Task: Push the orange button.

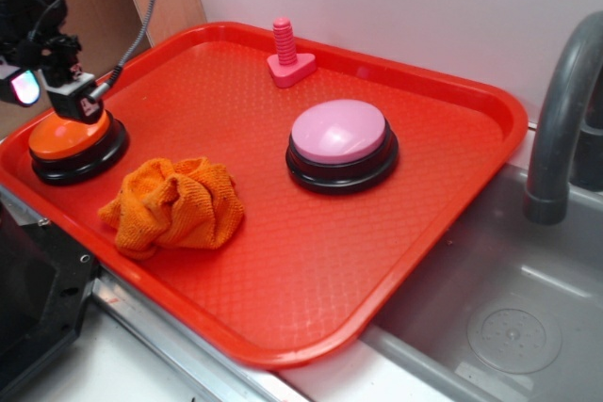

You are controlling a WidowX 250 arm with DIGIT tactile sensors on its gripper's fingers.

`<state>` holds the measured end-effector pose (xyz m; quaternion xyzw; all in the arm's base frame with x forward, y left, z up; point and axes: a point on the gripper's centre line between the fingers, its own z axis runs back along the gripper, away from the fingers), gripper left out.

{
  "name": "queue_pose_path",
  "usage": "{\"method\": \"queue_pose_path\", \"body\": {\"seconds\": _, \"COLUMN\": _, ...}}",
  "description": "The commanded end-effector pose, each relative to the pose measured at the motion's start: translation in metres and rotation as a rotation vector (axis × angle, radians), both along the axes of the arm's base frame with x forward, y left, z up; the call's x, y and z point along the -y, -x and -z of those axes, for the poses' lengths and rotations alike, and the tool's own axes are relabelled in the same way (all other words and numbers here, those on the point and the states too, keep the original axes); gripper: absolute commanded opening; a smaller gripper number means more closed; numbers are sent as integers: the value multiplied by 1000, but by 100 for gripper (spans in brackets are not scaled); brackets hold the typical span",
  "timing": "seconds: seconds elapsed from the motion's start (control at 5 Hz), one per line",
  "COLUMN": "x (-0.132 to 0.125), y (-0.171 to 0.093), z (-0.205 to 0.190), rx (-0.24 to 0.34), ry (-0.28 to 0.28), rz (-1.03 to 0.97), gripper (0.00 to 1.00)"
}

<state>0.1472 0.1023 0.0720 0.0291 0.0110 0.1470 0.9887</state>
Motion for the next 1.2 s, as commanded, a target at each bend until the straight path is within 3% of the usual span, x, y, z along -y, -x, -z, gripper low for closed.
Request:
{"method": "queue_pose_path", "body": {"seconds": 0.0, "x": -8, "y": 0, "z": 10, "rx": 37, "ry": 31, "rz": 25, "gripper": 100}}
{"method": "queue_pose_path", "body": {"seconds": 0.6, "x": -9, "y": 1, "z": 27, "rx": -10, "ry": 6, "rz": 112, "gripper": 100}}
{"method": "queue_pose_path", "body": {"seconds": 1.0, "x": -6, "y": -3, "z": -5, "rx": 10, "ry": -34, "rz": 126, "gripper": 100}}
